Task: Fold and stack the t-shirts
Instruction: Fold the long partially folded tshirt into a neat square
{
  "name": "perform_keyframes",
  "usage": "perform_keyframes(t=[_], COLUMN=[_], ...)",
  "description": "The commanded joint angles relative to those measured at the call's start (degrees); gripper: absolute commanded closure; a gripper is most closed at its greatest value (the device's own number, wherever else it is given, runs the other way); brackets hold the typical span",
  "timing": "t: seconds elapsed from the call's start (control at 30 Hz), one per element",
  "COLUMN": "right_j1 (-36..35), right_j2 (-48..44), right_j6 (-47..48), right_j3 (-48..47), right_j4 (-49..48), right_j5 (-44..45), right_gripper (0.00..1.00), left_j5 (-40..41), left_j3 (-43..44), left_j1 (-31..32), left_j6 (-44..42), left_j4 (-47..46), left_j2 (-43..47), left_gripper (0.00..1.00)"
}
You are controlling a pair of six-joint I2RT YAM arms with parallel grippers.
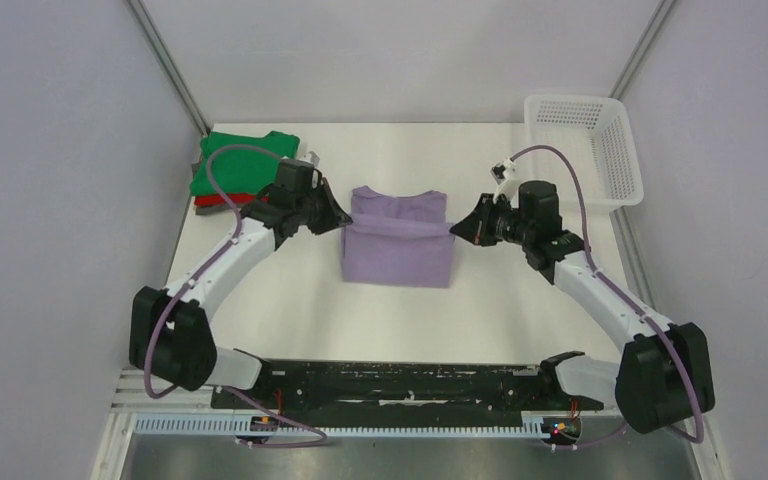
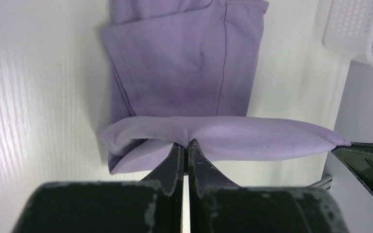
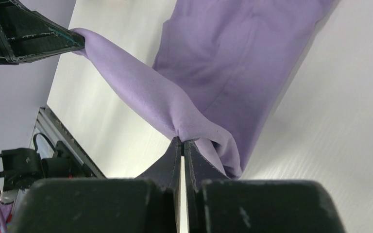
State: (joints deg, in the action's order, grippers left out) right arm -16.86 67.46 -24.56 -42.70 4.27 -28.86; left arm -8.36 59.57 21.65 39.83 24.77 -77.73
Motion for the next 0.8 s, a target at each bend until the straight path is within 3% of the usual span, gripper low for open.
perform_keyframes(t=[0.0,0.23,0.77], right_j1=[2.4,3.7,5.7], right_j2=[4.8,13.6,33.5], right_j6=[-0.2,0.6,1.3], right_j3=[-5.0,-10.6,-21.1], right_j4=[-6.6,-8.8,-12.7], right_j5=[-1.1,0.5,5.6], right_gripper=[1.00,1.00,1.00], left_j5=[-4.1,-7.6,-2.1], left_j3=[6.3,13.8,27.2], left_j1=[-3.1,-5.6,-8.2], left_j6=[-3.2,-3.7,-3.9], left_j4=[-4.9,-6.0,-3.7], left_j2=[-5.9,-16.5,-35.3], left_gripper=[0.98,0.98,0.98])
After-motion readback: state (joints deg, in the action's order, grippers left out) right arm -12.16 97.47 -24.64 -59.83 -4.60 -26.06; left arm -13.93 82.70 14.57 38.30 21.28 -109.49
